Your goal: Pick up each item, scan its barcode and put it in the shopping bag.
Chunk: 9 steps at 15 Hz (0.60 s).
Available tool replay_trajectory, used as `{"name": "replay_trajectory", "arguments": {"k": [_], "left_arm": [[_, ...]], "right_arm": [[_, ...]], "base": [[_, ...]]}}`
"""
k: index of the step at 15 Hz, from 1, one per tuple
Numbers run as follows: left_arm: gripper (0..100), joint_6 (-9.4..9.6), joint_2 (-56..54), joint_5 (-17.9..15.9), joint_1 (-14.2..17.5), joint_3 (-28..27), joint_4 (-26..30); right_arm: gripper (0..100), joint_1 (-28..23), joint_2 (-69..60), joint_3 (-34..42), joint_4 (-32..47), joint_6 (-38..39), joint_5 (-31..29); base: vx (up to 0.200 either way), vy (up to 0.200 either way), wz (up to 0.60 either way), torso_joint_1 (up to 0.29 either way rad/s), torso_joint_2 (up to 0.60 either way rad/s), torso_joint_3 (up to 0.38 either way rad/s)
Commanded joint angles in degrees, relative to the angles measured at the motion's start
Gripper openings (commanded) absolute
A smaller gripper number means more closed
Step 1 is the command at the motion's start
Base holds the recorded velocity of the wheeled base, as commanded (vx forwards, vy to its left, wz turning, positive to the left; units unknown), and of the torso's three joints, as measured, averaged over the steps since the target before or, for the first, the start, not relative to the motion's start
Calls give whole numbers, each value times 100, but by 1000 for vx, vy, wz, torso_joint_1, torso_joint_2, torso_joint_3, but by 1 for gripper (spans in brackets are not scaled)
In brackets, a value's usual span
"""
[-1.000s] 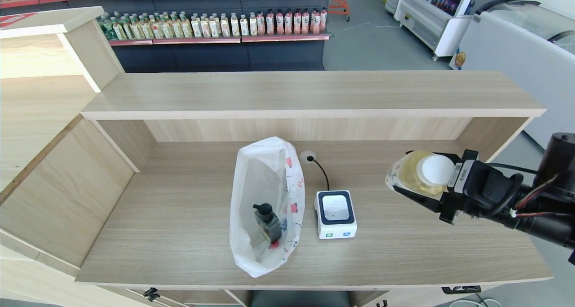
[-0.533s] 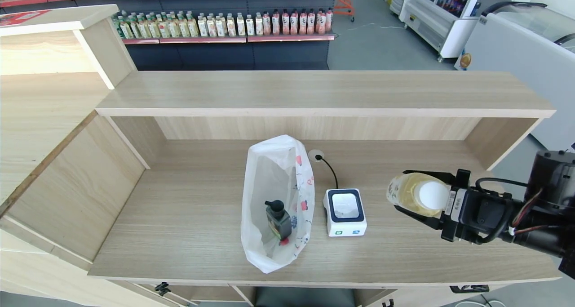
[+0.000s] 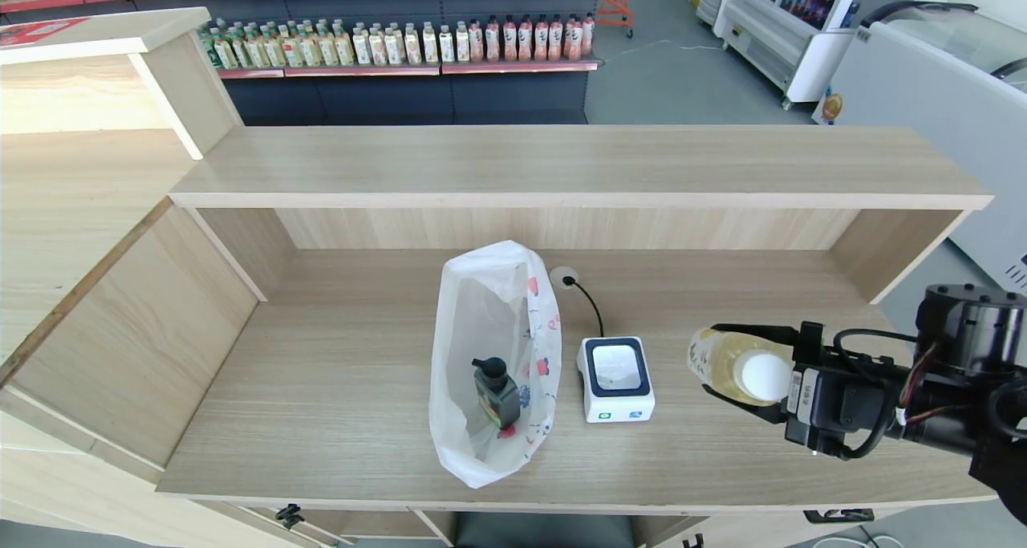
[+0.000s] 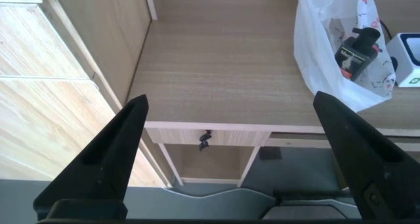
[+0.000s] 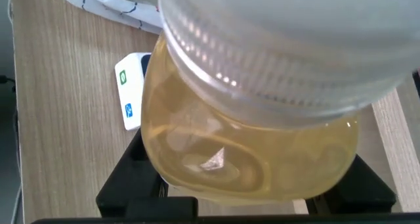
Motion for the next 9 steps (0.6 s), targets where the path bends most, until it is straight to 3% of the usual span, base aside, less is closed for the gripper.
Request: {"name": "replay_trajectory", "arguments": {"k": [1,4,9], "left_arm": [[100,-1,-2,1,2,1,-1],[100,-1,-2,1,2,1,-1],[100,-1,-2,1,2,1,-1]], "right_arm": [[0,-3,381,-155,-35,-46,24],[0,50,846,-621,-26,-266,384],[0,76,1365,-753,-220,-538,762]], "base": [[0,0,0,0,0,0],[0,0,0,0,0,0],[0,0,0,0,0,0]]}}
